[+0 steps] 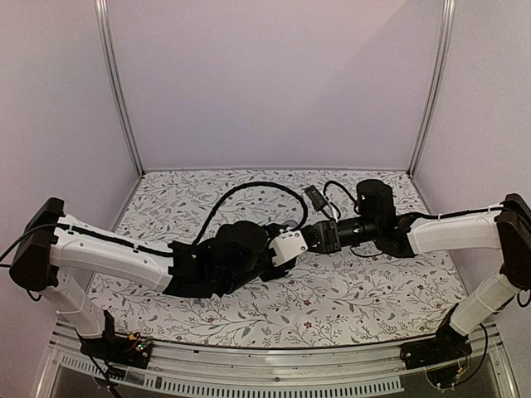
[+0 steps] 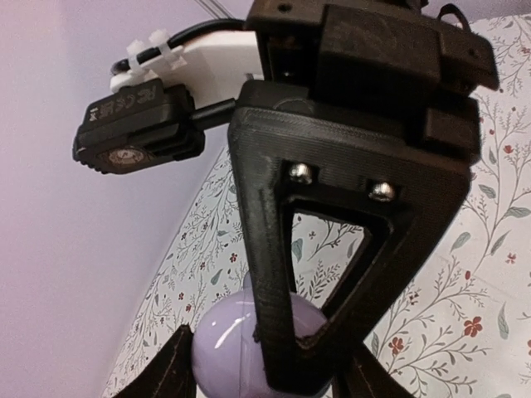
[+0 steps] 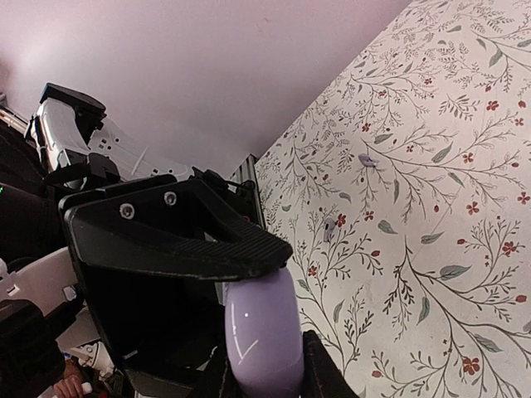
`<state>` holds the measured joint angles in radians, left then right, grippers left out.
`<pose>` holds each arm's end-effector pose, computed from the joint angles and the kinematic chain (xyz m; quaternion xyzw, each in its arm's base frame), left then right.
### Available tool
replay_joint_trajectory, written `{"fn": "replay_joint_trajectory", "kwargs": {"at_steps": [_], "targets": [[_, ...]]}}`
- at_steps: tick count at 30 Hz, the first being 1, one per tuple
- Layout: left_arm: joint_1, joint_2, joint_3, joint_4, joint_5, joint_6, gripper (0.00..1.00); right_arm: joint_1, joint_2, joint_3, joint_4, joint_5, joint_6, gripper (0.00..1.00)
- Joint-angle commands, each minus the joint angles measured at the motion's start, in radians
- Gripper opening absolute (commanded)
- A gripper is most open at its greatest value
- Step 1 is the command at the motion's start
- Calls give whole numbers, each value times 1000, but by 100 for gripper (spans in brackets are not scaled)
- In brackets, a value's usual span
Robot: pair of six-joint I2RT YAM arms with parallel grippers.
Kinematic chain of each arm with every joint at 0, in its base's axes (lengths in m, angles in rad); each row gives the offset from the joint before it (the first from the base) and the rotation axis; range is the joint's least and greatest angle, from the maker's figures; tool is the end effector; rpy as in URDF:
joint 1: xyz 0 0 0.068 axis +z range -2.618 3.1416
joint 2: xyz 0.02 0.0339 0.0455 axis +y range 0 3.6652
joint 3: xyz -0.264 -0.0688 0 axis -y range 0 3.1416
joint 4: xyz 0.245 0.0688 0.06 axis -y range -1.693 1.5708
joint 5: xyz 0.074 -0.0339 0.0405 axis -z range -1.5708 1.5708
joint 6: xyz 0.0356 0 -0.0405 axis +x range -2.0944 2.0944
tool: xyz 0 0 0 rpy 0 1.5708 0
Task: Insert the wireless bluetooth earbuds into the charging case
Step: Pass from the left arm to the right, then open the charging case at the center of the board.
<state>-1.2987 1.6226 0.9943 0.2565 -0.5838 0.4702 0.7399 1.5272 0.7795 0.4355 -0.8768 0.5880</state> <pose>0.1167 -0.3451 0.2440 0.5088 0.6267 0.0000 0.5903 0.2186 0.2367 0.2249 -0.3047 0.7109 0.5987 0.2082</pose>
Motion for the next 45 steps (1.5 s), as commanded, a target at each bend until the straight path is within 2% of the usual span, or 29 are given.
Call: {"fn": "replay_joint_trajectory", "kwargs": {"at_steps": [1,3,7,11,17,21,27,32,38,45], "targets": [[-15,4,16,49,-12,-5,27,7,20,27,17,3,7,16],[-14,1,13,48,-19,-10,31,7,20,27,17,2,6,10],[-11,-26,-6,45,-24,-41,51,7,10,24,10,6,-5,1],[-13,-101,-58,10,16,-74,66,6,-7,33,-20,-12,-53,0],[-2,-290,-152,-54,201,-171,87,6,-33,92,-169,-31,-242,0],[53,-365,-174,-78,320,-271,87,6,-51,110,-224,-75,-364,0],[133,-393,-155,-75,385,-364,84,40,-97,142,-301,-79,-483,0],[144,-368,-116,-103,402,-365,81,56,-99,171,-367,-55,-517,0],[143,-350,-106,-99,434,-370,80,75,-101,167,-365,-30,-506,0],[144,-300,-70,-130,405,-360,79,95,-100,173,-362,-19,-500,0]]}}
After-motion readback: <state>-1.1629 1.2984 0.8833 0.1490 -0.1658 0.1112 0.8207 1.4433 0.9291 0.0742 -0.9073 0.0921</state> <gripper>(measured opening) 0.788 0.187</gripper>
